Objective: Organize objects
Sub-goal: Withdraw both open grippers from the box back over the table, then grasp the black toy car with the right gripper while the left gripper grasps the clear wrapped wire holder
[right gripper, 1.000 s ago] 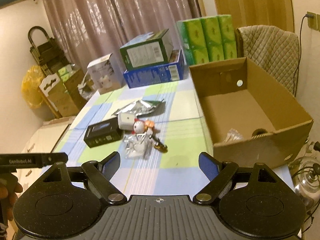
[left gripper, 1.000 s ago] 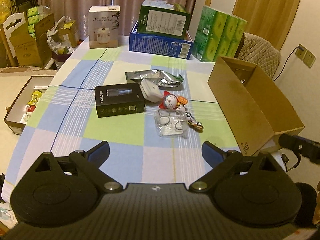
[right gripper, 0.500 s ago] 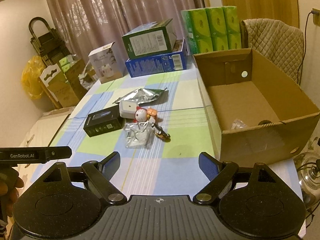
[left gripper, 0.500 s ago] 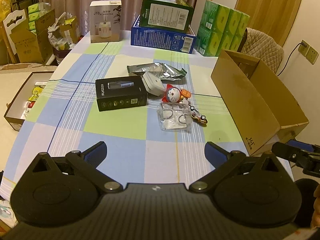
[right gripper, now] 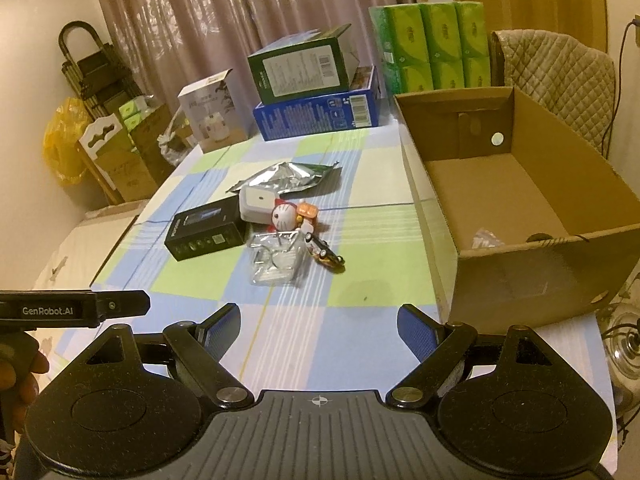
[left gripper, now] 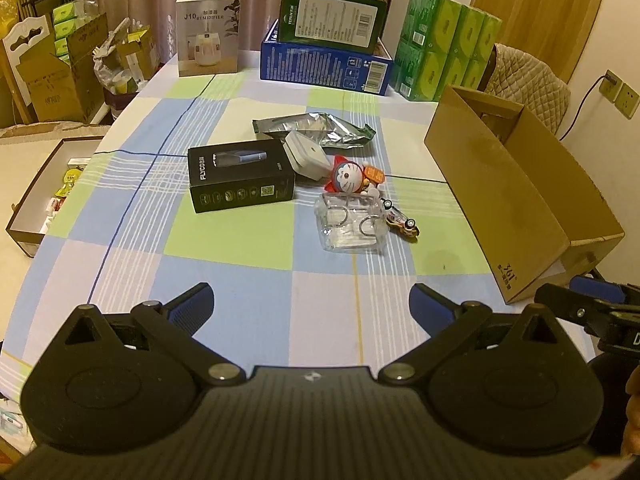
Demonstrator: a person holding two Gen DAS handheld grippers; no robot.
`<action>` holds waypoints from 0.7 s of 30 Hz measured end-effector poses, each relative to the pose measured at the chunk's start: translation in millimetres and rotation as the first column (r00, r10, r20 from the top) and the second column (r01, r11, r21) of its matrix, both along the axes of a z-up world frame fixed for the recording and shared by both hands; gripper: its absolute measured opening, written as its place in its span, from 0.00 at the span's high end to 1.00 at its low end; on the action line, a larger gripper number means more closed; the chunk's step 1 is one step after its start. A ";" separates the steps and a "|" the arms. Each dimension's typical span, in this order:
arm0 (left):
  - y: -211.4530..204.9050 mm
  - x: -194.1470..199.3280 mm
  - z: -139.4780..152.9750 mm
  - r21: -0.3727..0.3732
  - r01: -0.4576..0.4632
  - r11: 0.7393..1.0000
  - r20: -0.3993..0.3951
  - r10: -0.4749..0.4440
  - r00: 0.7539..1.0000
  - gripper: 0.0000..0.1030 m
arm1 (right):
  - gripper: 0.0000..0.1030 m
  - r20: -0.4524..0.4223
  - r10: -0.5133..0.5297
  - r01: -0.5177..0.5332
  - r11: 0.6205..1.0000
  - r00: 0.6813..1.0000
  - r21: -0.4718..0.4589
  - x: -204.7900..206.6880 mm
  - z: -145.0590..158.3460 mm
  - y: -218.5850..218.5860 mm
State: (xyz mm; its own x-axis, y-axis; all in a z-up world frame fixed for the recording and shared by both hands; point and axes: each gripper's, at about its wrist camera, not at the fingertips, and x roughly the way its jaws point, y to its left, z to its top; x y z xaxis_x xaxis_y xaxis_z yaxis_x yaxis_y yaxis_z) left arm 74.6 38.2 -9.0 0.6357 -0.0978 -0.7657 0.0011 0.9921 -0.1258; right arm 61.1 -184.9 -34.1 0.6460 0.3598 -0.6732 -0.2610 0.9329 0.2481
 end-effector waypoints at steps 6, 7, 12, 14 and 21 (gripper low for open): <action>2.5 4.0 -6.5 -0.001 0.000 1.000 -0.010 0.000 1.000 0.01 | 0.20 -0.003 0.023 -0.023 0.999 1.000 -0.023 8.3 -6.2 8.5; 2.9 5.4 -7.5 0.000 0.002 1.000 -0.011 -0.002 1.000 0.01 | 0.20 -0.003 0.027 -0.027 0.999 1.000 -0.027 10.4 -7.6 10.2; 4.9 16.8 -13.2 0.007 0.011 1.000 -0.016 -0.011 1.000 0.01 | 0.20 -0.007 0.052 -0.052 0.997 0.999 -0.050 25.1 -16.5 19.4; 4.9 22.7 -15.9 0.015 0.018 1.000 -0.018 -0.017 1.000 0.01 | 0.20 -0.010 0.067 -0.067 0.996 0.998 -0.060 32.2 -21.2 23.9; 7.6 53.2 -30.2 0.032 0.037 0.999 -0.028 -0.036 0.999 0.01 | 0.35 -0.019 0.103 -0.104 0.989 0.995 -0.102 69.4 -45.7 37.3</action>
State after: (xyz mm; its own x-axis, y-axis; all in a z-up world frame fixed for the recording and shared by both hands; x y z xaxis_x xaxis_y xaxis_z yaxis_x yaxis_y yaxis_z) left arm 127.9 45.9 -39.2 0.6107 -0.0960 -0.7860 0.0348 0.9949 -0.0945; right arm 130.5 -147.6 -79.8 0.5994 0.3527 -0.7185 -0.3549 0.9217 0.1564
